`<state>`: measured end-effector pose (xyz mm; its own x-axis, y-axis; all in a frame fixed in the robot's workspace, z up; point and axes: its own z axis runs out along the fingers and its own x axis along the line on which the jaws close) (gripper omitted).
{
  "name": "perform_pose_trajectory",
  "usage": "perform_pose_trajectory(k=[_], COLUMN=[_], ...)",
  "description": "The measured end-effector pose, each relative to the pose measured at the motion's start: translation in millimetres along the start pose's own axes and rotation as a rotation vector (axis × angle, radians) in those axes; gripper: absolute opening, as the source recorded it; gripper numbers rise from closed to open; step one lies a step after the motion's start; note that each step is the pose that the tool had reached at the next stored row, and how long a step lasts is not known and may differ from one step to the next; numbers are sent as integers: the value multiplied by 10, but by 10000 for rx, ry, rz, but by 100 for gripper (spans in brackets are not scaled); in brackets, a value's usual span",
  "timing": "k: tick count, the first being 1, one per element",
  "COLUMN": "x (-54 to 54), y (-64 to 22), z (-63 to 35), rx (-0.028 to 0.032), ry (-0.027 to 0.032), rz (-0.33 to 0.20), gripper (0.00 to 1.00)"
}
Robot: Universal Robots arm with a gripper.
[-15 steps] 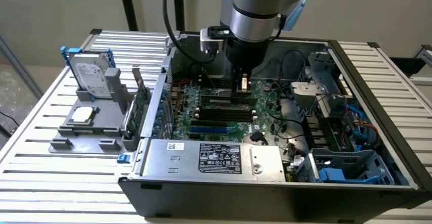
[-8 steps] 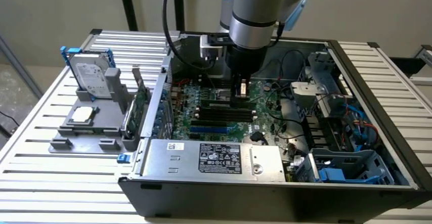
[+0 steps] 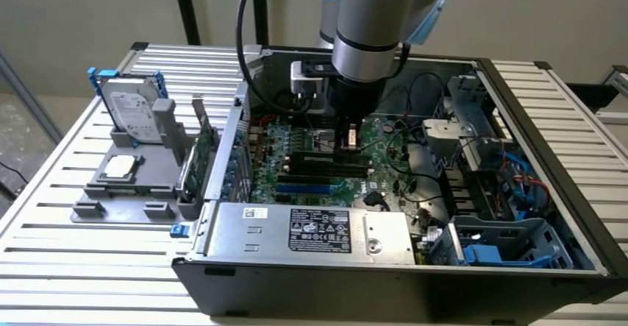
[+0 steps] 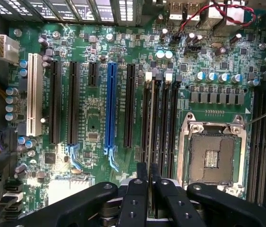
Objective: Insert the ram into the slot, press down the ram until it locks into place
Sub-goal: 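Insert the ram into the slot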
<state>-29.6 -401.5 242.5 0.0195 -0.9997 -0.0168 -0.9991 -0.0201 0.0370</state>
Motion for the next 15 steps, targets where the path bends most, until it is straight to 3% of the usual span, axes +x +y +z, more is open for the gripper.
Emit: perform_pose_trajectory(k=[9, 13, 15], x=[0, 1, 1], y=[-2, -2, -1], z=[40, 42, 41], rx=[-21, -36, -37], ry=[14, 116, 140], rz=[1, 4, 4], gripper=[13, 13, 13])
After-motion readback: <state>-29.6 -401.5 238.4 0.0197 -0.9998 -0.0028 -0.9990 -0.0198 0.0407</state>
